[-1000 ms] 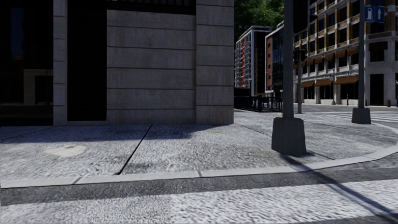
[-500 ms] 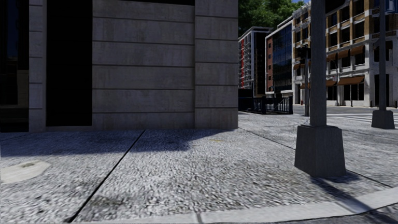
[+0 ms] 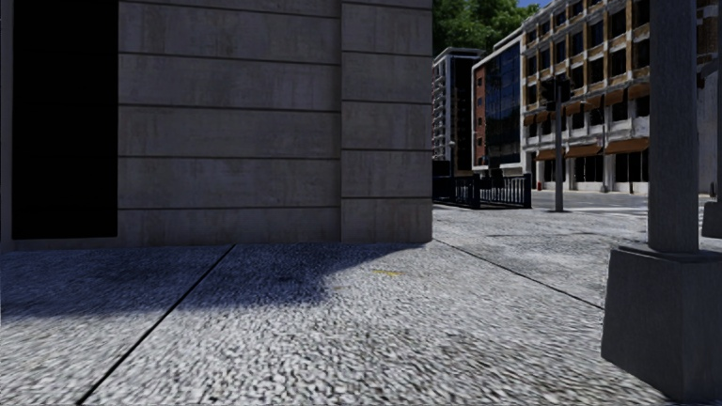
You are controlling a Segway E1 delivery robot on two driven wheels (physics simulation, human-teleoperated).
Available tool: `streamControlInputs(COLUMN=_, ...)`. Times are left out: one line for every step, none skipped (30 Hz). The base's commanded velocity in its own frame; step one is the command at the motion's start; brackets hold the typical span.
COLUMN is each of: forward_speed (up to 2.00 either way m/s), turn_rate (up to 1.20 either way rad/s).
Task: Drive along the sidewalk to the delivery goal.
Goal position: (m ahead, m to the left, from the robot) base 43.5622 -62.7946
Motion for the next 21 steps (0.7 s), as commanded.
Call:
streamControlInputs(forward_speed=1.44, turn_rate=-0.25)
streamControlInputs(forward_speed=1.37, turn_rate=-0.25)
streamControlInputs(forward_speed=1.32, turn_rate=-0.25)
streamControlInputs(forward_speed=1.32, turn_rate=-0.25)
streamControlInputs(forward_speed=1.31, turn_rate=-0.25)
streamControlInputs(forward_speed=1.30, turn_rate=-0.25)
streamControlInputs(forward_speed=1.29, turn_rate=-0.25)
streamControlInputs(forward_speed=1.29, turn_rate=-0.25)
streamControlInputs(forward_speed=1.29, turn_rate=-0.25)
streamControlInputs(forward_speed=1.29, turn_rate=-0.25)
streamControlInputs(forward_speed=1.29, turn_rate=-0.25)
streamControlInputs(forward_speed=1.29, turn_rate=-0.25)
streamControlInputs(forward_speed=1.29, turn_rate=-0.25)
streamControlInputs(forward_speed=1.29, turn_rate=-0.25)
streamControlInputs(forward_speed=1.29, turn_rate=-0.25)
streamControlInputs(forward_speed=1.29, turn_rate=-0.25)
streamControlInputs(forward_speed=1.29, turn_rate=-0.25)
streamControlInputs(forward_speed=1.29, turn_rate=-0.25)
streamControlInputs(forward_speed=1.29, turn_rate=-0.25)
streamControlInputs(forward_speed=1.29, turn_rate=-0.25)
streamControlInputs(forward_speed=1.29, turn_rate=-0.25)
